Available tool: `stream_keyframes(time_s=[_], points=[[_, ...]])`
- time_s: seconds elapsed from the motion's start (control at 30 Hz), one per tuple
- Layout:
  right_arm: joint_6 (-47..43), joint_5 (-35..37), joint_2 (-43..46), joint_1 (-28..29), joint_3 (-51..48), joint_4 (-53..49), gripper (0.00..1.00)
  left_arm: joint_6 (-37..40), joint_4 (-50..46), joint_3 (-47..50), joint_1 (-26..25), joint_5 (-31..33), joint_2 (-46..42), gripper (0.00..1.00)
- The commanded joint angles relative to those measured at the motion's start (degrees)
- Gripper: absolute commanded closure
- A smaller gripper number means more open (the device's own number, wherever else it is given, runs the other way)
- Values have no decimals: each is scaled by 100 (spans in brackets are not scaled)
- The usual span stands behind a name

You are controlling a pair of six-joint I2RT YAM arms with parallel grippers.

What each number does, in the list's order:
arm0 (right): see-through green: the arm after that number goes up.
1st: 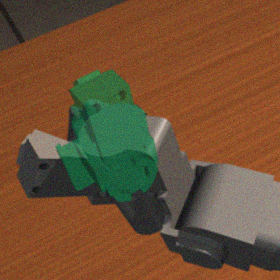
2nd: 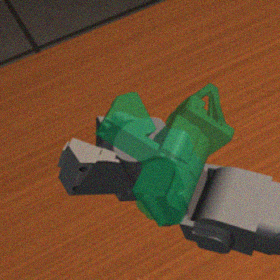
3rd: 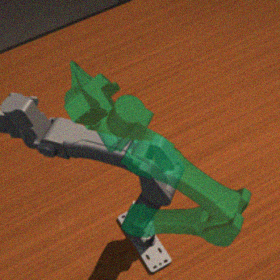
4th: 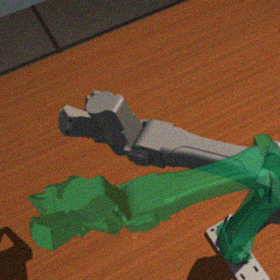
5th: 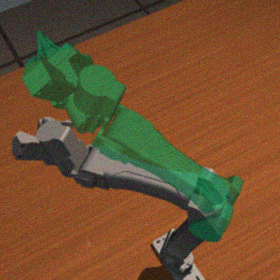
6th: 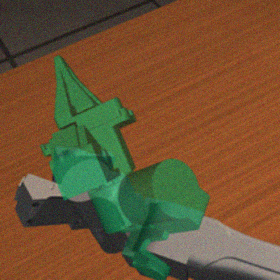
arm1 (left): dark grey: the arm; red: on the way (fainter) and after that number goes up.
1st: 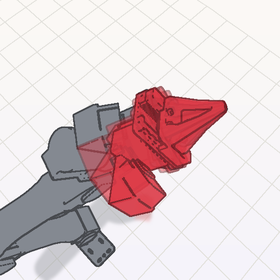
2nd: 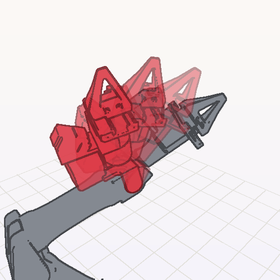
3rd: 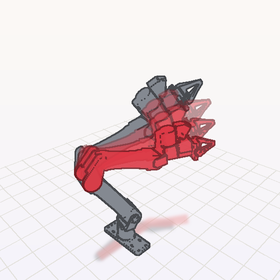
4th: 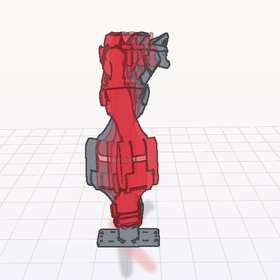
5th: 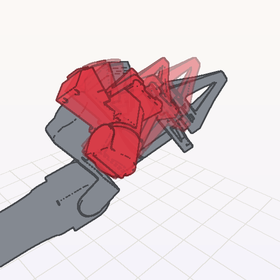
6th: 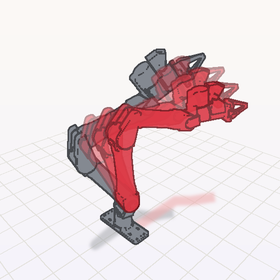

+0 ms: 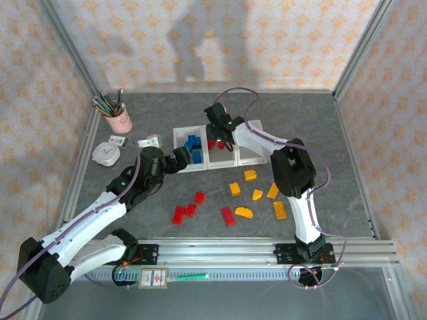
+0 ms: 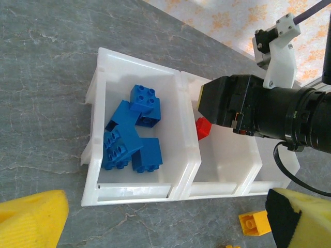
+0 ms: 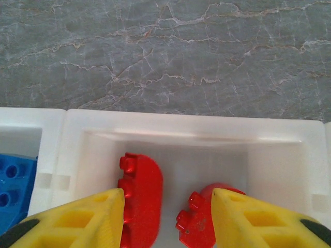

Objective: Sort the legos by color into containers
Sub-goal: Place the lego in the container, then pick up the lego from the bottom-center of the table.

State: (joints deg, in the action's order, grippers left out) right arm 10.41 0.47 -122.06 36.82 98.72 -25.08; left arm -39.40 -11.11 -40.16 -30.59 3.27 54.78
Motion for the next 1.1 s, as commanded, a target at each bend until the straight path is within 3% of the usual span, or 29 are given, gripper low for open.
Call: stream_keyframes(time_s=[0.0,0.27,0.53,0.83,1.07], points=[[31,-89,510,18,-160,-134,52,64,-24,-224,78,-111,-42,1],[263,-154,1744,321,-1602,21,49,-76,-147,26,71,-334,-398,1],[915,134,2688,1121,-2756,-14,42,-308,-487,396,70,-459,-881,1],[2076,303,2687,2187,-3432,337,31,-540,-901,850,74,-378,-1492,1],[2580,231,2169,2561,-3309,490,21,-560,-1127,940,75,-259,-1670,1]])
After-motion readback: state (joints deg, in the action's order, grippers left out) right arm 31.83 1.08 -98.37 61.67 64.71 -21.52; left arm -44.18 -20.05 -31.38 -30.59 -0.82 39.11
